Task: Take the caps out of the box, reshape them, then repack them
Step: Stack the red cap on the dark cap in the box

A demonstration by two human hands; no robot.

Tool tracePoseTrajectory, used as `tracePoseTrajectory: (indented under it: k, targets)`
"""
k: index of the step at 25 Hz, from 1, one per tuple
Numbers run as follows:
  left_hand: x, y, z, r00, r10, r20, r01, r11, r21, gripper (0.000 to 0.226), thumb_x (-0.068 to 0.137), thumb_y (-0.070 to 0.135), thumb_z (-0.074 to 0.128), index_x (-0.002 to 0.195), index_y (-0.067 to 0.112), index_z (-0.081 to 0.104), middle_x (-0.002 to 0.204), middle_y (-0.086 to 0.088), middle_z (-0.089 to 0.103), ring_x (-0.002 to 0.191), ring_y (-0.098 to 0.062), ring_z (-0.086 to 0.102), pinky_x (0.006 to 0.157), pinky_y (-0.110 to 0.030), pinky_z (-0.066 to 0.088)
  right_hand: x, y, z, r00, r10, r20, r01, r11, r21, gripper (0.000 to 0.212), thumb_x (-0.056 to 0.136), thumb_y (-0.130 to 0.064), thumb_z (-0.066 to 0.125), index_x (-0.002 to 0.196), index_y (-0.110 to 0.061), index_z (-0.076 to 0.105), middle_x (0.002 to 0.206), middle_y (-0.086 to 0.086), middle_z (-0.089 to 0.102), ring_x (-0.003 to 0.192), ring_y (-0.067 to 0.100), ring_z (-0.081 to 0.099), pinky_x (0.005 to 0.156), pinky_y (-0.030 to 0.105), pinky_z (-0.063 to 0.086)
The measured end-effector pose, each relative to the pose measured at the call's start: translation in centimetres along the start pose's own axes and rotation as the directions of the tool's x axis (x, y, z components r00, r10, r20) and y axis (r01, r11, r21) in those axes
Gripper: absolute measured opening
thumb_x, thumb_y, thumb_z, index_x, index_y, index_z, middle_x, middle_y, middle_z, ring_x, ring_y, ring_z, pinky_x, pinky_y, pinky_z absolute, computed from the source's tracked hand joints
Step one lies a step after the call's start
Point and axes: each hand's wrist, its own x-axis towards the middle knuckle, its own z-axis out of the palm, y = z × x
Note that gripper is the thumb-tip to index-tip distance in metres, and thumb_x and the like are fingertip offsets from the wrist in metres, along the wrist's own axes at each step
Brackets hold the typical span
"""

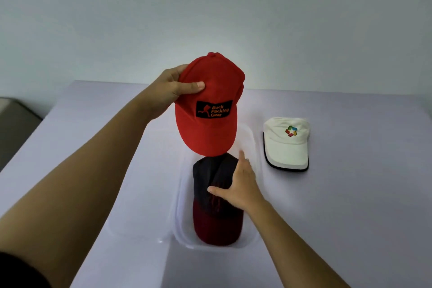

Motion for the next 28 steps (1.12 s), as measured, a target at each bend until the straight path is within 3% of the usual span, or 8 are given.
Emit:
tracePoseTrajectory:
  k: [3, 6, 11, 19, 21, 24, 26, 28]
  targets:
    - [0.2, -1.2, -1.0, 0.999, 0.044, -0.009, -0.044, 0.999, -0.019, 0.035, 0.085, 0.008, 0.064, 0.119, 0.018, 0.062, 0.107, 0.002, 0.072, 0.102, -0.016, 0.068, 0.084, -0.024, 0.053, 0.7, -0.1, 0.1, 0.996, 0.068, 0.049, -0.066, 0.997, -0.050, 0.131, 0.055, -0.053, 0.082, 0.147, -0.024, -0.008, 0.144, 0.013, 0.021, 0.134, 0.032, 0.028, 0.110, 0.044, 0.032]
    - [0.6, -2.0, -0.9, 0.998, 0.070, -0.008, -0.070, 0.997, -0.022, 0.034, 0.087, 0.005, 0.062, 0.119, 0.016, 0.060, 0.106, 0.002, 0.071, 0.098, -0.012, 0.069, 0.079, -0.020, 0.053, -0.7, -0.2, 0.3, 0.996, -0.076, -0.048, 0.073, 0.995, -0.062, 0.124, 0.052, -0.055, 0.082, 0.144, -0.031, 0.003, 0.130, 0.001, 0.022, 0.125, 0.022, 0.033, 0.106, 0.036, 0.037]
    - [0.7, -5.1, 1.0, 0.993, -0.048, 0.103, 0.053, 0.997, -0.048, 0.031, 0.086, 0.003, 0.062, 0.113, 0.019, 0.063, 0.099, 0.003, 0.072, 0.092, -0.010, 0.070, 0.078, -0.021, 0.055, -3.3, 0.4, 1.4, 0.960, -0.254, -0.118, 0.245, 0.966, -0.089, 0.114, 0.059, -0.062, 0.074, 0.137, -0.048, -0.008, 0.127, -0.010, 0.014, 0.122, 0.010, 0.029, 0.107, 0.023, 0.028]
    - [-2.5, -11.8, 3.6, 0.899, -0.335, 0.280, 0.359, 0.932, -0.038, 0.035, 0.087, 0.010, 0.061, 0.121, 0.019, 0.062, 0.106, -0.002, 0.072, 0.097, -0.019, 0.068, 0.081, -0.024, 0.053, -3.9, 1.5, 2.7, 0.792, -0.440, -0.423, 0.342, 0.894, -0.289, 0.096, 0.065, -0.079, 0.053, 0.136, -0.028, 0.014, 0.134, 0.006, 0.028, 0.120, 0.020, 0.035, 0.098, 0.043, 0.044]
    - [-2.8, -12.2, 3.7, 0.891, -0.357, 0.280, 0.395, 0.914, -0.094, 0.036, 0.086, 0.012, 0.063, 0.121, 0.020, 0.062, 0.104, -0.002, 0.072, 0.097, -0.020, 0.067, 0.085, -0.030, 0.052, -3.8, 1.2, 2.5, 0.832, -0.370, -0.414, 0.268, 0.921, -0.284, 0.108, 0.057, -0.084, 0.055, 0.138, -0.031, 0.009, 0.144, 0.010, 0.022, 0.133, 0.024, 0.027, 0.108, 0.053, 0.030]
    - [-3.0, -12.5, 3.7, 0.878, -0.390, 0.277, 0.435, 0.891, -0.127, 0.037, 0.085, 0.011, 0.062, 0.121, 0.020, 0.062, 0.109, -0.006, 0.071, 0.101, -0.024, 0.065, 0.093, -0.037, 0.048, -3.4, 1.1, 1.4, 0.930, -0.235, -0.283, 0.156, 0.948, -0.276, 0.134, 0.042, -0.093, 0.050, 0.138, -0.040, -0.028, 0.156, 0.005, -0.017, 0.145, 0.021, -0.012, 0.112, 0.050, -0.012]
    - [-3.1, -12.6, 3.7, 0.864, -0.429, 0.263, 0.474, 0.870, -0.136, 0.036, 0.088, 0.008, 0.058, 0.123, 0.017, 0.061, 0.113, -0.008, 0.069, 0.104, -0.025, 0.065, 0.096, -0.035, 0.049, -2.9, 1.0, 0.2, 0.968, -0.167, -0.187, 0.114, 0.957, -0.265, 0.139, 0.035, -0.094, 0.047, 0.126, -0.043, -0.044, 0.150, -0.003, -0.035, 0.141, 0.016, -0.028, 0.107, 0.049, -0.022]
    - [-3.2, -12.6, 3.8, 0.852, -0.459, 0.253, 0.500, 0.856, -0.132, 0.036, 0.089, 0.008, 0.057, 0.123, 0.016, 0.060, 0.115, -0.008, 0.068, 0.105, -0.024, 0.065, 0.095, -0.033, 0.050, -2.1, 0.8, -1.1, 0.982, -0.143, -0.120, 0.108, 0.960, -0.260, 0.142, 0.032, -0.093, 0.049, 0.124, -0.042, -0.046, 0.149, -0.011, -0.032, 0.141, 0.013, -0.027, 0.108, 0.053, -0.022]
